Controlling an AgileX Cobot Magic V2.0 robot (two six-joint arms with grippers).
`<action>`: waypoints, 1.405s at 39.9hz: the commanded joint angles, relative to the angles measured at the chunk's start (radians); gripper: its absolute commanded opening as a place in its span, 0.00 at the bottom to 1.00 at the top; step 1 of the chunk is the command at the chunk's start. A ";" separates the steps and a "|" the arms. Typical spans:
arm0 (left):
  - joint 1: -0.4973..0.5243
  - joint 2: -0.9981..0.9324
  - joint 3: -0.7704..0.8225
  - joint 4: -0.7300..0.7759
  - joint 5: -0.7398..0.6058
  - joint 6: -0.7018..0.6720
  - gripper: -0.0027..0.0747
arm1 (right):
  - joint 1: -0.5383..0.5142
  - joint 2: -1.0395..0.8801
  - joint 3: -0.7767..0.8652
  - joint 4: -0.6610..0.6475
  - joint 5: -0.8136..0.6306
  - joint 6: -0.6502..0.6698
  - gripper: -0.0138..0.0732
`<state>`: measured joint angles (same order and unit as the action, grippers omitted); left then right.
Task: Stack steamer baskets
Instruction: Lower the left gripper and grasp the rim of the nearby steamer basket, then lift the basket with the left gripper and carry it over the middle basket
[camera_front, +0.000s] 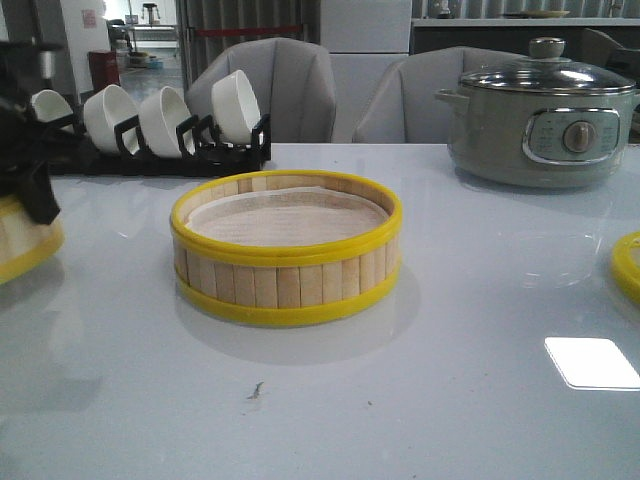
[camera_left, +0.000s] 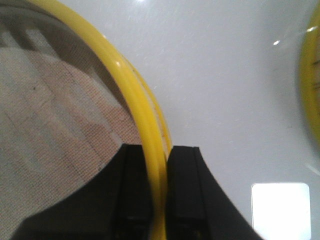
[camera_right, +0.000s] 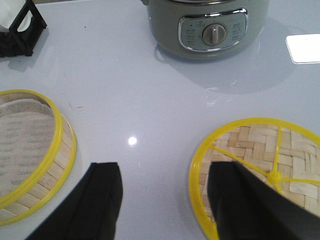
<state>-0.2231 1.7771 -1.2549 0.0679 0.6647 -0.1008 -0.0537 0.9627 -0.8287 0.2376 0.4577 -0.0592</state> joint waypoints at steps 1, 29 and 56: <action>-0.048 -0.105 -0.093 0.015 -0.061 0.002 0.14 | -0.006 -0.009 -0.038 0.012 -0.083 -0.006 0.73; -0.513 0.001 -0.325 -0.035 -0.113 0.002 0.14 | -0.006 -0.009 -0.038 0.012 -0.075 -0.006 0.73; -0.598 0.190 -0.492 -0.056 -0.042 0.002 0.14 | -0.006 -0.009 -0.038 0.012 -0.067 -0.006 0.73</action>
<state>-0.8130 2.0199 -1.7078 0.0097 0.6487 -0.1008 -0.0537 0.9627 -0.8287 0.2376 0.4614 -0.0595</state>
